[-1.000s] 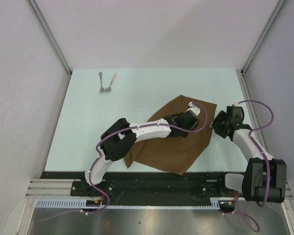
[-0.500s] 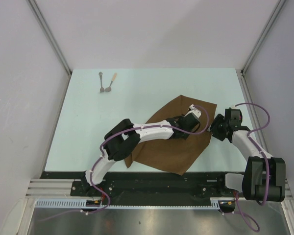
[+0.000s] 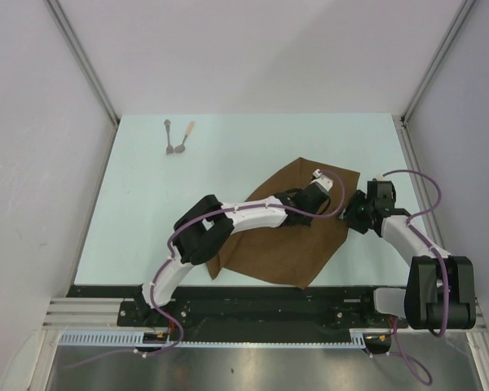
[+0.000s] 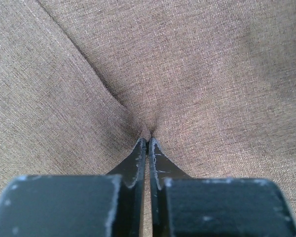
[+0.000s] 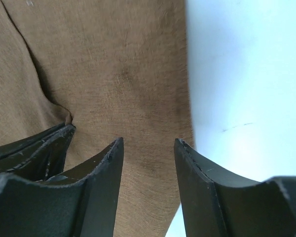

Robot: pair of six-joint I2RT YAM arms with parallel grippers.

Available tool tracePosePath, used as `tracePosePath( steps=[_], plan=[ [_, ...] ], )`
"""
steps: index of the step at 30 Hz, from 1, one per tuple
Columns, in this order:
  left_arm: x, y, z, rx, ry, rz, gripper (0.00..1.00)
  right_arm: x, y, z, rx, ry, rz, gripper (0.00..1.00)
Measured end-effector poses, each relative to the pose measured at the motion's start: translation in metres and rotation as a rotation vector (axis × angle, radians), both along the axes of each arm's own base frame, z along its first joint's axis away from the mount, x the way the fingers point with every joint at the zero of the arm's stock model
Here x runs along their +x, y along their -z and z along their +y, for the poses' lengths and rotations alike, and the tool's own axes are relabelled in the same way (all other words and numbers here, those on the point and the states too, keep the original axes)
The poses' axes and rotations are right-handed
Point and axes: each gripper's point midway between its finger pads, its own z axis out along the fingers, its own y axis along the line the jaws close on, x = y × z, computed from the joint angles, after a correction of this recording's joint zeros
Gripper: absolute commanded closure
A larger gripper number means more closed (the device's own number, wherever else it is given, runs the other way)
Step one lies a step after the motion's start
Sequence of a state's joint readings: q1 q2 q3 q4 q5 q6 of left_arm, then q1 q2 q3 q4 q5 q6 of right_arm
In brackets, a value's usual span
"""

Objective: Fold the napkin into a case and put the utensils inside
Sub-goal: Flatten out the crumpled napkin at the center of the board.

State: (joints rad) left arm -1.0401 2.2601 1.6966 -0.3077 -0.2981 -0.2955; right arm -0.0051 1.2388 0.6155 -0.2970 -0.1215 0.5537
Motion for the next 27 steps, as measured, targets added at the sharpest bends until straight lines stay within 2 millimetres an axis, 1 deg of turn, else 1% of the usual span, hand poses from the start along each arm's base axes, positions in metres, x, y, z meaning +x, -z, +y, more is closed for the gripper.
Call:
tracePosePath(
  steps=[2, 5, 8, 9, 10, 14, 15, 17, 18, 22, 24, 25, 26, 27],
  plan=[
    [0.001, 0.0, 0.0, -0.001, 0.002, 0.0, 1.0, 0.0, 0.005, 0.005, 0.005, -0.012, 0.015, 0.51],
    [0.001, 0.0, 0.0, 0.003, 0.008, -0.004, 1.0, 0.0, 0.012, 0.015, 0.016, -0.031, 0.035, 0.57],
    [0.003, -0.001, 0.001, 0.0, 0.012, -0.001, 1.0, 0.002, 0.021, 0.02, 0.035, -0.03, 0.058, 0.66],
    [0.003, -0.002, 0.002, -0.003, 0.012, 0.0, 1.0, 0.002, 0.025, 0.02, 0.038, -0.024, 0.068, 0.73],
    [0.005, -0.003, 0.004, -0.005, 0.01, 0.003, 1.0, 0.002, 0.03, 0.02, 0.04, -0.019, 0.082, 0.76],
    [0.015, -0.014, 0.01, -0.036, 0.002, 0.02, 1.0, 0.008, 0.034, 0.019, 0.064, 0.016, 0.087, 0.82],
    [0.019, -0.018, 0.013, -0.045, -0.005, 0.021, 1.0, 0.009, 0.034, 0.019, 0.067, 0.021, 0.085, 0.86],
    [0.027, -0.027, 0.019, -0.065, -0.016, 0.024, 1.0, 0.009, 0.035, 0.018, 0.073, 0.034, 0.088, 0.9],
    [0.033, -0.032, 0.023, -0.079, -0.022, 0.026, 1.0, 0.01, 0.036, 0.018, 0.076, 0.041, 0.091, 0.93],
    [0.059, -0.048, 0.042, -0.119, -0.066, 0.025, 1.0, 0.011, 0.037, 0.017, 0.087, 0.062, 0.097, 0.94],
    [0.075, -0.053, 0.058, -0.113, -0.11, 0.017, 1.0, 0.014, 0.037, 0.017, 0.091, 0.065, 0.099, 0.93],
    [0.085, -0.056, 0.067, -0.098, -0.131, 0.011, 1.0, 0.016, 0.037, 0.017, 0.092, 0.066, 0.099, 0.94],
    [0.104, -0.067, 0.076, -0.075, -0.159, -0.025, 1.0, 0.018, 0.037, 0.018, 0.094, 0.064, 0.099, 0.94],
    [0.115, -0.071, 0.083, -0.075, -0.18, -0.042, 1.0, 0.021, 0.037, 0.019, 0.096, 0.06, 0.098, 0.94]
  ],
)
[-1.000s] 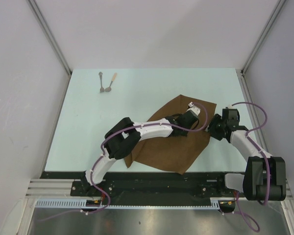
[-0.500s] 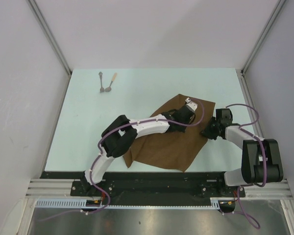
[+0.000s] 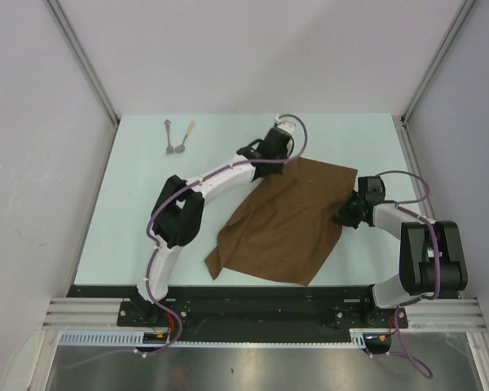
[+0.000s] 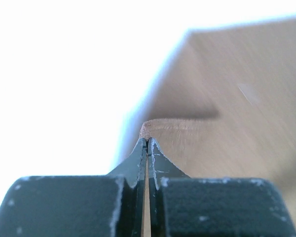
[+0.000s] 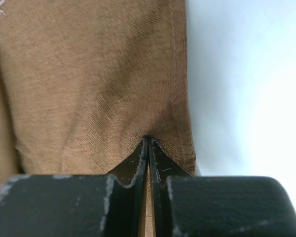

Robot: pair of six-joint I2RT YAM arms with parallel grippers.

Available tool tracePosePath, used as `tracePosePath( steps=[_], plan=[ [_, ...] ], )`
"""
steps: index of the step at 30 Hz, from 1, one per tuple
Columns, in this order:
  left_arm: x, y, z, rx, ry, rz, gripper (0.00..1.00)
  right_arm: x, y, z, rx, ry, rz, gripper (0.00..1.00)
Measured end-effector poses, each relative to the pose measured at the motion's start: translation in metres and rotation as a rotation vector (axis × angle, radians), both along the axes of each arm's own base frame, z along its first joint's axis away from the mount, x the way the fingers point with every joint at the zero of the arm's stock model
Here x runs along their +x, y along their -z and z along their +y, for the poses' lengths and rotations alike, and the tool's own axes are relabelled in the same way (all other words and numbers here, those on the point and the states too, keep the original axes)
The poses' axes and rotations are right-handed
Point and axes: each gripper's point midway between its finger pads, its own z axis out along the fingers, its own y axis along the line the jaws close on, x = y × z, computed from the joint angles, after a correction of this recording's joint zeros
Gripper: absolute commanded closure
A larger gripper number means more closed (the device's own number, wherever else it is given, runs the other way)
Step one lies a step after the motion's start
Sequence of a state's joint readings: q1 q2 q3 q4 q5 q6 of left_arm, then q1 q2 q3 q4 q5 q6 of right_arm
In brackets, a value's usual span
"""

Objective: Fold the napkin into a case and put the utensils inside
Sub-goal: Flatten out the crumpled napkin at the center of the board.

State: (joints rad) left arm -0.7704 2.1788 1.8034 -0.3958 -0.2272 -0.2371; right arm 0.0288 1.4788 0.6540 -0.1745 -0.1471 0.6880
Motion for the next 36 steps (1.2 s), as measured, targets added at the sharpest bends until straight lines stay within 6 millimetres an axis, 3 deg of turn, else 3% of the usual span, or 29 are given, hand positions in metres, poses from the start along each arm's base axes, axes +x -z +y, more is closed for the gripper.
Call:
tracePosePath(
  steps=[4, 7, 8, 9, 11, 13, 15, 16, 20, 23, 24, 30, 36],
  plan=[
    [0.089, -0.049, 0.059, 0.048, -0.142, -0.234, 1.0, 0.011, -0.001, 0.007, -0.007, -0.027, -0.008, 0.94],
    [0.143, -0.071, 0.125, 0.066, -0.266, -0.352, 0.98, 0.018, -0.002, 0.009, -0.022, -0.045, -0.017, 0.93],
    [0.158, -0.076, 0.146, 0.072, -0.304, -0.375, 0.85, 0.019, -0.002, 0.009, -0.031, -0.053, -0.021, 0.9],
    [0.169, -0.081, 0.161, 0.077, -0.332, -0.395, 0.66, 0.02, -0.002, 0.009, -0.036, -0.059, -0.023, 0.89],
    [0.202, -0.099, 0.2, 0.088, -0.414, -0.452, 0.54, 0.025, -0.004, 0.008, -0.058, -0.081, -0.031, 0.82],
    [0.217, -0.112, 0.219, 0.107, -0.453, -0.49, 0.26, 0.032, -0.007, 0.005, -0.087, -0.097, -0.039, 0.73],
    [0.217, -0.119, 0.227, 0.126, -0.474, -0.49, 0.18, 0.038, -0.012, 0.001, -0.113, -0.109, -0.053, 0.63],
    [0.216, -0.123, 0.225, 0.123, -0.472, -0.491, 0.19, 0.042, -0.016, 0.0, -0.127, -0.119, -0.063, 0.52],
    [0.193, -0.123, 0.201, 0.078, -0.427, -0.409, 0.31, 0.063, -0.035, -0.004, -0.166, -0.141, -0.124, 0.44],
    [0.154, -0.114, 0.181, 0.003, -0.373, -0.291, 0.47, 0.084, -0.044, -0.006, -0.177, -0.137, -0.151, 0.43],
    [0.134, -0.111, 0.174, -0.032, -0.354, -0.249, 0.49, 0.093, -0.047, -0.007, -0.18, -0.135, -0.156, 0.43],
    [0.045, -0.09, 0.134, -0.177, -0.258, -0.049, 0.53, 0.155, -0.059, -0.016, -0.22, -0.122, -0.218, 0.55],
    [-0.043, -0.03, 0.099, -0.165, -0.129, 0.144, 0.5, 0.19, -0.037, -0.022, -0.228, -0.118, -0.211, 0.6]
  ],
)
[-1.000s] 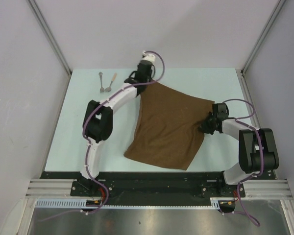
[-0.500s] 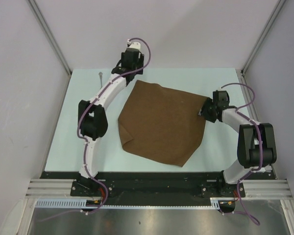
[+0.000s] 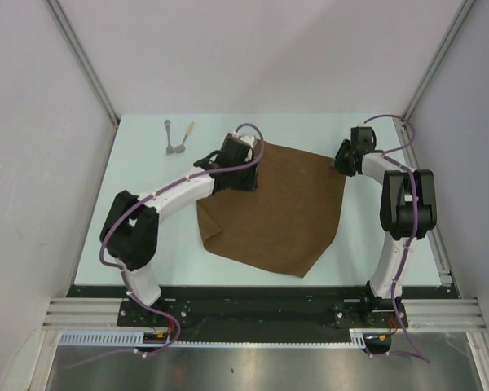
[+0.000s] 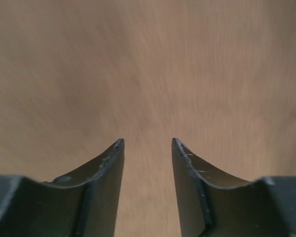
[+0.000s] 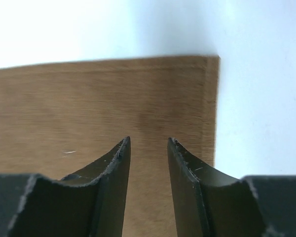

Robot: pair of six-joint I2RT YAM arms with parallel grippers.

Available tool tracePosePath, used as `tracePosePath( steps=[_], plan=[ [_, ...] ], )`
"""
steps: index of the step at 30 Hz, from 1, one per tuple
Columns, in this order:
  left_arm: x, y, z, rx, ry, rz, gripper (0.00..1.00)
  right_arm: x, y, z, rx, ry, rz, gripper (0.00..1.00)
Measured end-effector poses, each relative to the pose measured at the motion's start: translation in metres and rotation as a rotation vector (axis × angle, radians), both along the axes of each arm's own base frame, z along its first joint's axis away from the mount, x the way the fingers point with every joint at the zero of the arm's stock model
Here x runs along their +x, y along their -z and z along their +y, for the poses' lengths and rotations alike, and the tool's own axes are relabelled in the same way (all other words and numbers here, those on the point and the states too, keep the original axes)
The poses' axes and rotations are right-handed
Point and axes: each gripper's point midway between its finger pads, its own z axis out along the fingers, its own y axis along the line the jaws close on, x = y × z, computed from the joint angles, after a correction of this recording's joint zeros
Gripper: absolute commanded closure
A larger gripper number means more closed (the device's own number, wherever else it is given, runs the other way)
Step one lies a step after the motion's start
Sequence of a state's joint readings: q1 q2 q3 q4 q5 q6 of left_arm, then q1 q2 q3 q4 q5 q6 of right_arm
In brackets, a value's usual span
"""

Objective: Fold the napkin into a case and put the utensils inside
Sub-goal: Flatten out the crumpled napkin at the center of the board.

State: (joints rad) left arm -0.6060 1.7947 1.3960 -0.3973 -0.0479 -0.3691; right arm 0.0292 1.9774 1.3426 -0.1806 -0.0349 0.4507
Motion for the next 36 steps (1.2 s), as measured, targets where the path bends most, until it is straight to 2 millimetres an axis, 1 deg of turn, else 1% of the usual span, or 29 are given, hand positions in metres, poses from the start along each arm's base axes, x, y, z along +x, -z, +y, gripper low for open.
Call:
tracePosePath(
  steps=[1, 2, 4, 6, 9, 11, 13, 14, 15, 17, 18, 19, 20, 21, 23, 24, 25, 26, 29, 30, 31, 33, 34, 35, 36],
  plan=[
    [-0.015, 0.01, -0.002, 0.004, 0.019, 0.03, 0.48, -0.001, 0.008, -0.001, -0.002, 0.002, 0.016, 0.6],
    [-0.03, 0.017, -0.001, 0.004, 0.034, 0.058, 0.42, -0.003, 0.015, -0.002, -0.005, 0.004, 0.035, 0.59],
    [-0.05, 0.025, 0.011, 0.018, 0.033, 0.091, 0.37, -0.005, 0.025, -0.002, -0.005, 0.006, 0.058, 0.6],
    [-0.06, 0.021, 0.022, 0.021, 0.017, 0.091, 0.33, -0.001, 0.023, -0.005, -0.017, 0.017, 0.05, 0.59],
    [-0.067, 0.006, 0.038, 0.025, -0.023, 0.064, 0.32, 0.009, 0.024, -0.008, -0.021, 0.035, 0.054, 0.58],
    [-0.071, 0.0, 0.048, 0.028, -0.057, 0.047, 0.32, 0.026, 0.025, -0.01, -0.011, 0.056, 0.054, 0.57],
    [-0.08, 0.002, 0.057, 0.036, -0.081, 0.052, 0.32, 0.047, 0.024, -0.011, -0.003, 0.072, 0.051, 0.56],
    [-0.085, 0.007, 0.062, 0.045, -0.091, 0.061, 0.31, 0.06, 0.025, -0.011, 0.002, 0.081, 0.049, 0.55],
    [-0.09, 0.013, 0.067, 0.059, -0.099, 0.078, 0.3, 0.075, 0.021, -0.012, 0.002, 0.084, 0.037, 0.54],
    [-0.098, 0.025, 0.075, 0.09, -0.113, 0.11, 0.28, 0.109, 0.019, -0.012, 0.006, 0.083, 0.013, 0.51],
    [-0.101, 0.03, 0.08, 0.111, -0.122, 0.122, 0.28, 0.124, 0.017, -0.011, 0.006, 0.08, 0.001, 0.45],
    [-0.103, 0.033, 0.084, 0.127, -0.13, 0.13, 0.27, 0.136, 0.013, -0.009, 0.004, 0.073, -0.014, 0.43],
    [-0.104, 0.034, 0.086, 0.138, -0.136, 0.132, 0.27, 0.141, 0.01, -0.008, 0.001, 0.068, -0.02, 0.37],
    [-0.104, 0.035, 0.088, 0.148, -0.141, 0.132, 0.26, 0.14, 0.011, -0.008, -0.005, 0.064, -0.007, 0.28],
    [-0.104, 0.038, 0.09, 0.172, -0.149, 0.131, 0.26, 0.128, 0.006, -0.007, -0.017, 0.055, 0.027, 0.22],
    [-0.105, 0.04, 0.09, 0.182, -0.149, 0.132, 0.26, 0.118, 0.005, -0.006, -0.024, 0.05, 0.048, 0.17],
    [-0.107, 0.043, 0.089, 0.198, -0.144, 0.135, 0.26, 0.104, 0.0, -0.005, -0.031, 0.046, 0.067, 0.17],
    [-0.11, 0.047, 0.086, 0.213, -0.134, 0.139, 0.26, 0.086, -0.007, -0.003, -0.034, 0.041, 0.088, 0.16],
    [-0.122, 0.058, 0.075, 0.259, -0.091, 0.151, 0.27, 0.015, -0.034, 0.003, -0.019, 0.021, 0.132, 0.14],
    [-0.124, 0.061, 0.073, 0.27, -0.083, 0.155, 0.28, -0.01, -0.046, 0.006, -0.01, 0.014, 0.136, 0.14],
    [-0.128, 0.065, 0.072, 0.287, -0.074, 0.16, 0.29, -0.028, -0.055, 0.008, -0.004, 0.01, 0.132, 0.14],
    [-0.132, 0.073, 0.072, 0.316, -0.07, 0.174, 0.29, -0.073, -0.068, 0.015, 0.008, -0.001, 0.118, 0.15],
    [-0.132, 0.076, 0.073, 0.329, -0.074, 0.181, 0.3, -0.096, -0.069, 0.017, 0.014, -0.001, 0.126, 0.15],
    [-0.133, 0.078, 0.074, 0.335, -0.078, 0.186, 0.3, -0.115, -0.066, 0.019, 0.021, -0.004, 0.138, 0.15],
    [-0.133, 0.08, 0.076, 0.342, -0.084, 0.189, 0.3, -0.136, -0.059, 0.023, 0.029, -0.004, 0.151, 0.15]
  ],
)
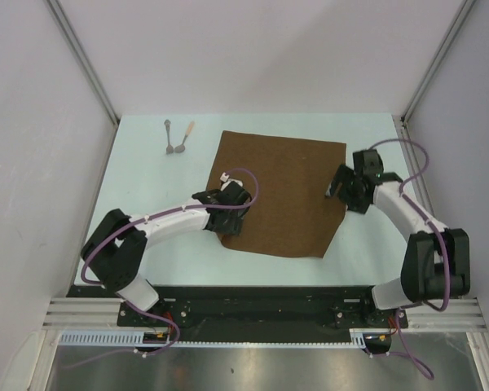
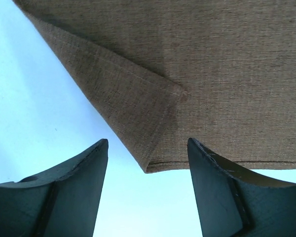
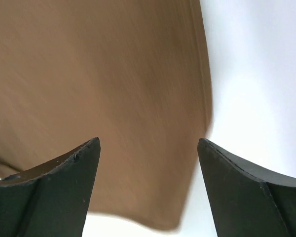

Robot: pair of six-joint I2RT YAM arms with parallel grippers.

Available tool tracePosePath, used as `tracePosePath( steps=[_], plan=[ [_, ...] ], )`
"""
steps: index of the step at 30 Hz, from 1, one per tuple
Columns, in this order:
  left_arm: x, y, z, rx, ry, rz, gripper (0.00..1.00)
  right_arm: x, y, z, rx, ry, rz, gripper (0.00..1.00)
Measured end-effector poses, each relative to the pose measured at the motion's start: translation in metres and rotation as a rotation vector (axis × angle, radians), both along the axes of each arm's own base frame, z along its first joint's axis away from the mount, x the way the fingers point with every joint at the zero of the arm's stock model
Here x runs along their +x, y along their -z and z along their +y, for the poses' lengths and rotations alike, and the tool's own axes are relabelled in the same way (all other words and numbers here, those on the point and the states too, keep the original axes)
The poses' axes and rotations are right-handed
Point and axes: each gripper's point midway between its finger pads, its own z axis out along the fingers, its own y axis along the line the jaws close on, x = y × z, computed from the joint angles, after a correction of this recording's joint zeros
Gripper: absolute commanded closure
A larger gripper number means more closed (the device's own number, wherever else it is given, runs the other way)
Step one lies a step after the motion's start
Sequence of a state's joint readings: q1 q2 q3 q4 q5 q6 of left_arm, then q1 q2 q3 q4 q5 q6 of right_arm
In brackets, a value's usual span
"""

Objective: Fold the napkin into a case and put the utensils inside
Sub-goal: Flatten out the crumpled napkin at the center of the board.

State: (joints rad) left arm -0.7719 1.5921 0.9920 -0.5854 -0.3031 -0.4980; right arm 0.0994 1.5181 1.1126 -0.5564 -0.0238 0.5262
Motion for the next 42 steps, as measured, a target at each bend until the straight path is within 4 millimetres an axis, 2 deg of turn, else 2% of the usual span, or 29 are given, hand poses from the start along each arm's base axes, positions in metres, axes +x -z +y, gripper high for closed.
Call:
tracePosePath(
  steps=[4, 6, 8, 9, 11, 15, 16, 18, 23, 26, 29, 30, 32, 35, 37, 39, 42],
  plan=[
    [-0.001, 0.002, 0.003, 0.004, -0.02, 0.0, 0.32, -0.082, 0.045, 0.009, 0.018, -0.001, 0.14, 0.17],
    [-0.002, 0.004, 0.004, 0.008, -0.025, 0.002, 0.32, -0.108, 0.057, 0.009, 0.033, 0.016, 0.178, 0.18],
    [-0.003, 0.009, 0.007, 0.024, -0.034, 0.01, 0.34, -0.126, 0.066, 0.008, 0.048, 0.036, 0.196, 0.18],
    [-0.003, 0.011, 0.007, 0.029, -0.036, 0.011, 0.35, -0.131, 0.069, 0.008, 0.053, 0.044, 0.2, 0.18],
    [-0.003, 0.019, 0.01, 0.053, -0.046, 0.021, 0.42, -0.135, 0.074, 0.008, 0.062, 0.054, 0.206, 0.19],
    [0.001, 0.026, 0.016, 0.087, -0.092, 0.01, 0.55, -0.131, 0.078, 0.012, 0.083, 0.051, 0.197, 0.24],
    [0.001, 0.025, 0.018, 0.093, -0.105, 0.002, 0.63, -0.129, 0.08, 0.013, 0.089, 0.052, 0.194, 0.25],
    [0.001, 0.026, 0.023, 0.101, -0.144, -0.011, 0.7, -0.126, 0.084, 0.015, 0.099, 0.051, 0.193, 0.28],
    [-0.011, 0.026, 0.045, 0.086, -0.26, -0.046, 0.74, -0.115, 0.085, 0.023, 0.119, 0.03, 0.159, 0.39],
    [-0.023, 0.026, 0.064, 0.071, -0.338, -0.056, 0.68, -0.112, 0.085, 0.038, 0.125, -0.02, 0.15, 0.41],
    [-0.027, 0.025, 0.075, 0.04, -0.4, -0.072, 0.54, -0.101, 0.079, 0.064, 0.145, -0.08, 0.152, 0.39],
    [-0.028, 0.024, 0.078, 0.032, -0.414, -0.076, 0.43, -0.092, 0.074, 0.075, 0.155, -0.103, 0.146, 0.38],
    [-0.029, 0.02, 0.082, 0.005, -0.44, -0.094, 0.38, -0.068, 0.057, 0.099, 0.182, -0.148, 0.113, 0.32],
    [-0.029, 0.011, 0.084, -0.029, -0.456, -0.12, 0.35, -0.02, 0.01, 0.141, 0.22, -0.233, -0.004, 0.24],
    [-0.026, 0.005, 0.082, -0.053, -0.458, -0.139, 0.35, -0.008, -0.015, 0.159, 0.253, -0.286, -0.072, 0.22],
    [-0.025, -0.001, 0.081, -0.071, -0.455, -0.153, 0.35, -0.006, -0.027, 0.159, 0.27, -0.309, -0.107, 0.21],
    [-0.023, -0.012, 0.079, -0.108, -0.435, -0.18, 0.4, -0.016, -0.016, 0.136, 0.259, -0.285, -0.088, 0.25]
  ],
)
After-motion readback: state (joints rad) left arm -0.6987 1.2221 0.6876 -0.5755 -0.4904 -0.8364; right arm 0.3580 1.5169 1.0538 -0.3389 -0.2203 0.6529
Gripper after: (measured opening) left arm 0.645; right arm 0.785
